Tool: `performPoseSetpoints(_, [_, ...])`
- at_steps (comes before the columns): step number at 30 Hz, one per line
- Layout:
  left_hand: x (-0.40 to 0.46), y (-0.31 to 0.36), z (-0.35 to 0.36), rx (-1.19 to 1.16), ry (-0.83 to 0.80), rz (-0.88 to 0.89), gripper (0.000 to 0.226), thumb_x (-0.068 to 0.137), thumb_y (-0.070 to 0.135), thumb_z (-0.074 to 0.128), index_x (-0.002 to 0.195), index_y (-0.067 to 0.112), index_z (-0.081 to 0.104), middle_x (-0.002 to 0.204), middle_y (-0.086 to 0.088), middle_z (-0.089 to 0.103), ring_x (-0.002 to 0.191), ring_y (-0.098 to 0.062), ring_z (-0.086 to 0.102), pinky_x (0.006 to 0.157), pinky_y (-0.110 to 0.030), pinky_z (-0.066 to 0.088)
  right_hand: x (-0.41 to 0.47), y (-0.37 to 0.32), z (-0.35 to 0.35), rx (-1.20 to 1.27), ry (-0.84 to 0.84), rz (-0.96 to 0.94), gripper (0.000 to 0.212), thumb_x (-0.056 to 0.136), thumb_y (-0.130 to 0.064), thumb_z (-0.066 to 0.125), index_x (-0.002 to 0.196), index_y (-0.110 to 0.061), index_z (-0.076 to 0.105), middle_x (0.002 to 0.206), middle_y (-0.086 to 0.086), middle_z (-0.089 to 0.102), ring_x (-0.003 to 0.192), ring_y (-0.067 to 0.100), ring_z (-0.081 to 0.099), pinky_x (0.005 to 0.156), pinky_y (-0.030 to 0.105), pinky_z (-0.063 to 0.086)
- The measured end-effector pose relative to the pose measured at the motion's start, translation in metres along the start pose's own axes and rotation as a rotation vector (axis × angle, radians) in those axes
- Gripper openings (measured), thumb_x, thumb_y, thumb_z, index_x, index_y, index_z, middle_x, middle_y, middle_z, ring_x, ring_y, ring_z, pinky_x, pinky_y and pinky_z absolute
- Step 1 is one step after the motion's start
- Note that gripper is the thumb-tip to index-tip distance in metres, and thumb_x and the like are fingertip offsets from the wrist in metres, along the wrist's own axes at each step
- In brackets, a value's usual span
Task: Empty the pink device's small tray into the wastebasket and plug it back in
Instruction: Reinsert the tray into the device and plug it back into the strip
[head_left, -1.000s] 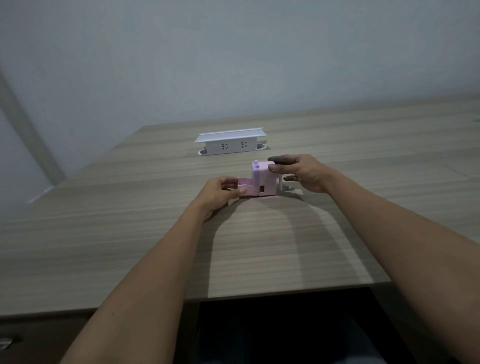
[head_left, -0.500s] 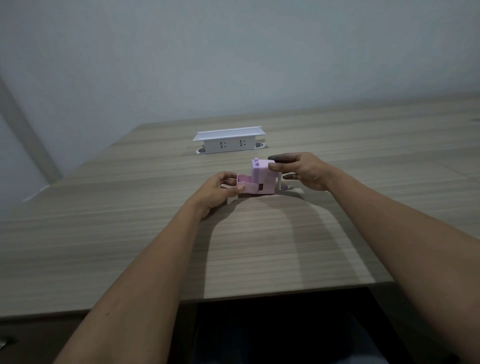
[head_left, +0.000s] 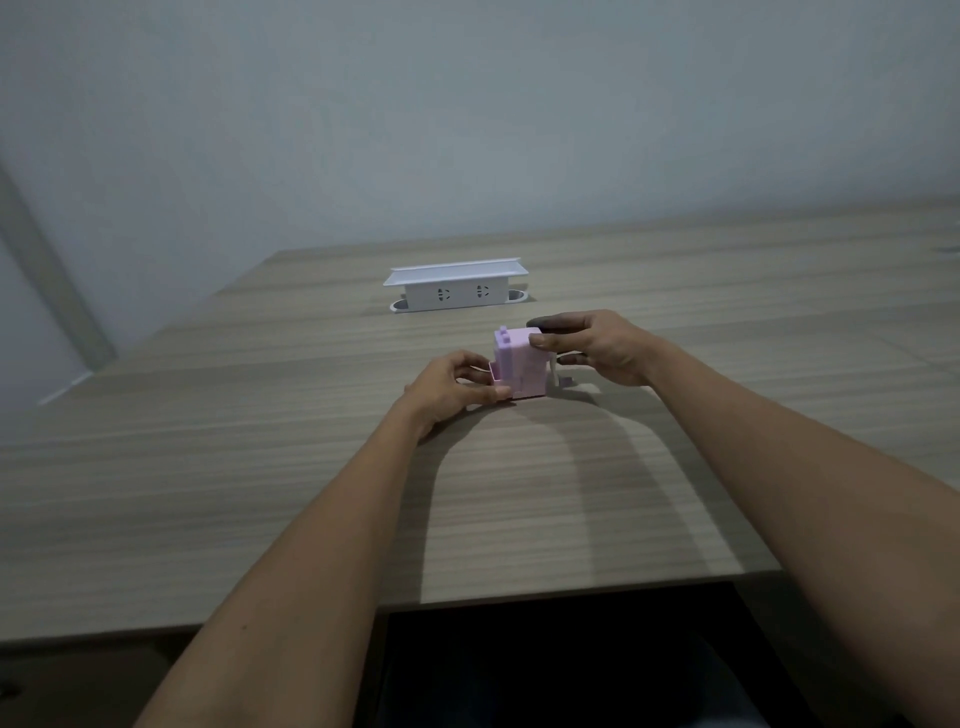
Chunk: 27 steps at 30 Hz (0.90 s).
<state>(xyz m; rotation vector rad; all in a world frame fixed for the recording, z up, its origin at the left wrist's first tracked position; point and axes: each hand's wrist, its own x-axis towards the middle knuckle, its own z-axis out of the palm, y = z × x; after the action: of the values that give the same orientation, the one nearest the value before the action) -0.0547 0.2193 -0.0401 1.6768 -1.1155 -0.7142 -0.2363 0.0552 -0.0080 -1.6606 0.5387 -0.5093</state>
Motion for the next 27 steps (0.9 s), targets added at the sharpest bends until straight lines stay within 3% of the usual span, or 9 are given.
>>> performPoseSetpoints(4, [0.003, 0.003, 0.008, 0.055, 0.003, 0.047, 0.056, 0.077, 0.019, 0.087, 0.128, 0.009, 0.066, 0.118, -0.004, 0.073, 0.103, -0.013, 0.067, 0.087, -0.023, 0.052, -0.002, 0.004, 0.007, 0.022, 0.062, -0.038, 0.045, 0.082, -0.016, 0.08, 0.126, -0.012, 0.069, 0.123, 0.004, 0.073, 0.116, 0.02, 0.065, 0.109, 0.042, 0.044])
performPoseSetpoints(8, [0.004, 0.005, 0.005, 0.084, -0.032, 0.022, 0.065, 0.076, 0.028, 0.087, 0.134, 0.016, 0.062, 0.127, -0.001, 0.068, 0.114, -0.019, 0.065, 0.098, -0.035, 0.052, -0.005, 0.007, 0.009, 0.018, 0.055, -0.058, 0.047, 0.083, -0.02, 0.08, 0.129, -0.013, 0.068, 0.123, 0.002, 0.072, 0.115, 0.019, 0.064, 0.107, 0.043, 0.045])
performPoseSetpoints(11, [0.003, 0.011, 0.004, 0.048, -0.006, 0.034, 0.083, 0.075, 0.036, 0.086, 0.148, 0.023, 0.049, 0.133, 0.002, 0.059, 0.114, -0.022, 0.062, 0.093, -0.038, 0.055, -0.009, 0.008, 0.005, -0.05, 0.058, -0.094, 0.065, 0.081, -0.029, 0.082, 0.139, -0.009, 0.06, 0.131, 0.002, 0.068, 0.119, 0.018, 0.063, 0.103, 0.038, 0.049])
performPoseSetpoints(13, [0.001, 0.013, 0.006, 0.03, 0.032, 0.091, 0.076, 0.081, 0.038, 0.082, 0.148, 0.024, 0.05, 0.132, 0.004, 0.061, 0.106, -0.021, 0.065, 0.085, -0.035, 0.057, -0.012, 0.015, 0.002, -0.069, 0.037, -0.103, 0.074, 0.074, -0.035, 0.087, 0.139, -0.012, 0.061, 0.131, 0.002, 0.069, 0.12, 0.019, 0.065, 0.102, 0.038, 0.051])
performPoseSetpoints(18, [0.003, 0.014, 0.018, -0.04, 0.043, 0.147, 0.056, 0.088, 0.028, 0.076, 0.14, 0.019, 0.06, 0.125, 0.0, 0.069, 0.093, -0.014, 0.067, 0.074, -0.025, 0.054, -0.017, 0.032, -0.001, -0.072, 0.006, -0.127, 0.041, 0.082, -0.007, 0.08, 0.122, -0.004, 0.072, 0.107, 0.01, 0.077, 0.09, 0.017, 0.072, 0.078, 0.025, 0.055])
performPoseSetpoints(23, [0.03, 0.027, 0.021, -0.045, 0.057, 0.175, 0.052, 0.088, 0.025, 0.077, 0.137, 0.016, 0.064, 0.122, 0.0, 0.071, 0.097, -0.015, 0.068, 0.07, -0.02, 0.054, 0.002, 0.02, -0.019, -0.089, 0.039, -0.16, 0.045, 0.081, -0.008, 0.081, 0.125, -0.005, 0.071, 0.115, 0.011, 0.076, 0.096, 0.019, 0.073, 0.087, 0.031, 0.056])
performPoseSetpoints(25, [0.047, 0.036, 0.019, -0.011, 0.059, 0.207, 0.051, 0.088, 0.024, 0.076, 0.136, 0.015, 0.064, 0.12, 0.002, 0.071, 0.097, -0.006, 0.067, 0.072, -0.013, 0.053, 0.013, 0.014, -0.027, -0.1, 0.064, -0.179, 0.043, 0.082, -0.007, 0.08, 0.125, -0.004, 0.07, 0.11, 0.008, 0.075, 0.087, 0.011, 0.07, 0.079, 0.025, 0.053])
performPoseSetpoints(27, [0.069, 0.045, 0.017, 0.004, 0.051, 0.221, 0.052, 0.088, 0.027, 0.077, 0.137, 0.015, 0.064, 0.122, 0.001, 0.071, 0.103, -0.007, 0.067, 0.081, -0.016, 0.052, 0.026, 0.009, -0.036, -0.103, 0.082, -0.194, 0.042, 0.084, -0.009, 0.079, 0.125, -0.005, 0.071, 0.109, 0.009, 0.075, 0.087, 0.01, 0.067, 0.077, 0.023, 0.049])
